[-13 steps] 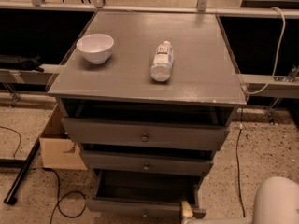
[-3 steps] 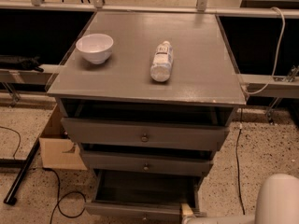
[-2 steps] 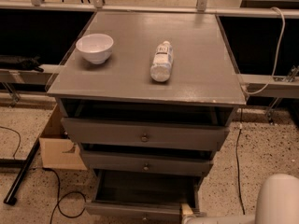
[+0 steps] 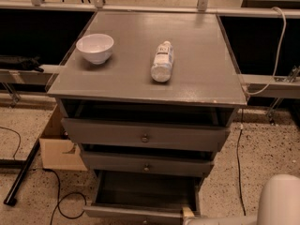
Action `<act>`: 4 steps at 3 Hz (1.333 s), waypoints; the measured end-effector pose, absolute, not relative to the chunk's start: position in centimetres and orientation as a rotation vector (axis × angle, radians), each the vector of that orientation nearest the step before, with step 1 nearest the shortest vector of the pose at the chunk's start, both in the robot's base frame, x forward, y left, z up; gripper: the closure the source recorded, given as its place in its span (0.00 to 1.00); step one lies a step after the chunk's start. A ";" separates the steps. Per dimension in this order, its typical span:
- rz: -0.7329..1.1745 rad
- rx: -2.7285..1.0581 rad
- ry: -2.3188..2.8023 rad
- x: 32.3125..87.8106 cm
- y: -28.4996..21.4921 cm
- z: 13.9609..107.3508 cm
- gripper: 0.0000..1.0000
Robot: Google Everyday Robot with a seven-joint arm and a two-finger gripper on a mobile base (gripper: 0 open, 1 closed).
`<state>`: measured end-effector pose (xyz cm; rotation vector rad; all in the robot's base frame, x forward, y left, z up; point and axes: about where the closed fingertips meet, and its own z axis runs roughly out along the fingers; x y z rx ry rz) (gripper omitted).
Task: Open bottom drawer
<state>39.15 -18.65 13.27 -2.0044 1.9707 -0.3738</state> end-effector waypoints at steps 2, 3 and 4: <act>-0.374 -2.004 1.971 39.4 -18.4 13.5 1.00; -0.374 -2.004 1.971 39.5 -18.3 13.7 1.00; -0.368 -2.000 1.981 39.1 -18.4 13.5 1.00</act>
Offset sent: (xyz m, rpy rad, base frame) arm -0.1736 -0.1085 -0.0561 0.0377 0.0070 -0.2008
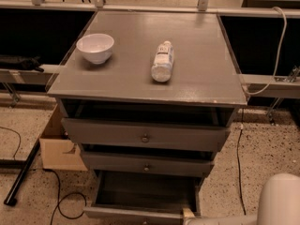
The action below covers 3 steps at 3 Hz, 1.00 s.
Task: Open bottom drawer
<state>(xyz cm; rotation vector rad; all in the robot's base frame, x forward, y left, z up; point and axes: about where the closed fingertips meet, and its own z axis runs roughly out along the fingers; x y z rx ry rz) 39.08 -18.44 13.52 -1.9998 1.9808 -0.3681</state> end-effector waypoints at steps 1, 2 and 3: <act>-0.367 -1.999 1.983 39.0 -18.4 13.7 1.00; -0.367 -1.999 1.983 39.2 -18.3 13.8 1.00; -0.365 -1.993 1.994 38.8 -18.4 13.8 1.00</act>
Offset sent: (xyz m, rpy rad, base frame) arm -0.3040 -0.1056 -0.0939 0.0598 0.1742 -0.3701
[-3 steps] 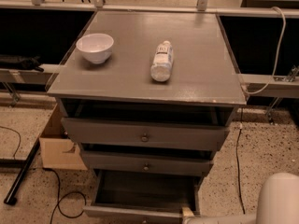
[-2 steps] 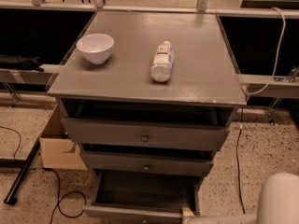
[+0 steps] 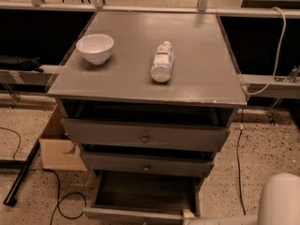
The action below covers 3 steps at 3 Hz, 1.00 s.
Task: Open bottom drawer
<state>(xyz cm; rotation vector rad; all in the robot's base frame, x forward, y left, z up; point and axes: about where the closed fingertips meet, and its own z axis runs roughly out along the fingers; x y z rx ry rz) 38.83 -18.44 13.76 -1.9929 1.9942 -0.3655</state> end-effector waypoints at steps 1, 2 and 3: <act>-0.365 -1.993 1.994 38.8 -18.4 13.8 0.83; -0.365 -1.993 1.994 38.8 -18.4 13.8 0.60; -0.365 -1.993 1.994 38.8 -18.4 13.8 0.37</act>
Offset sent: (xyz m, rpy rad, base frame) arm 0.0000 0.0000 0.0002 0.0000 0.0000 0.0000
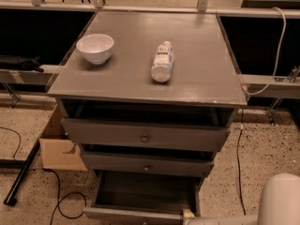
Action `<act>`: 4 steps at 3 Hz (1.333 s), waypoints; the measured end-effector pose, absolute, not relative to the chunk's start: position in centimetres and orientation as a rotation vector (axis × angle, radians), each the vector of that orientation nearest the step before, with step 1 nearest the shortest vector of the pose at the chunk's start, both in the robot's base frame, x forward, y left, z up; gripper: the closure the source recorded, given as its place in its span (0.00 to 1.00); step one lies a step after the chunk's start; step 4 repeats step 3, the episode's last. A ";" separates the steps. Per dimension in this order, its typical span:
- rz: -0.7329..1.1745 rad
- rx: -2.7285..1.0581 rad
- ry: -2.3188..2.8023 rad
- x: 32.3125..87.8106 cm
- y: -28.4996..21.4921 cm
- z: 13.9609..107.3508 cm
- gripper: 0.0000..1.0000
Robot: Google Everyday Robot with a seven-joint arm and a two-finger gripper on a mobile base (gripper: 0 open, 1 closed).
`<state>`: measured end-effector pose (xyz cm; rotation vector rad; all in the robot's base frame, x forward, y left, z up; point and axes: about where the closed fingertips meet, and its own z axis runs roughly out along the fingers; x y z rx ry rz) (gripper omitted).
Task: Open bottom drawer
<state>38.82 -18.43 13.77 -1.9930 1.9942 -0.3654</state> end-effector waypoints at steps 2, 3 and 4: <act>-0.365 -1.993 1.994 38.8 -18.4 13.8 0.00; -0.365 -1.993 1.994 38.8 -18.4 13.8 0.00; -0.365 -1.993 1.994 38.8 -18.4 13.8 0.00</act>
Offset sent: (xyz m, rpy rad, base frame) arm 0.0000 0.0000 0.0000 0.0000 0.0000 0.0000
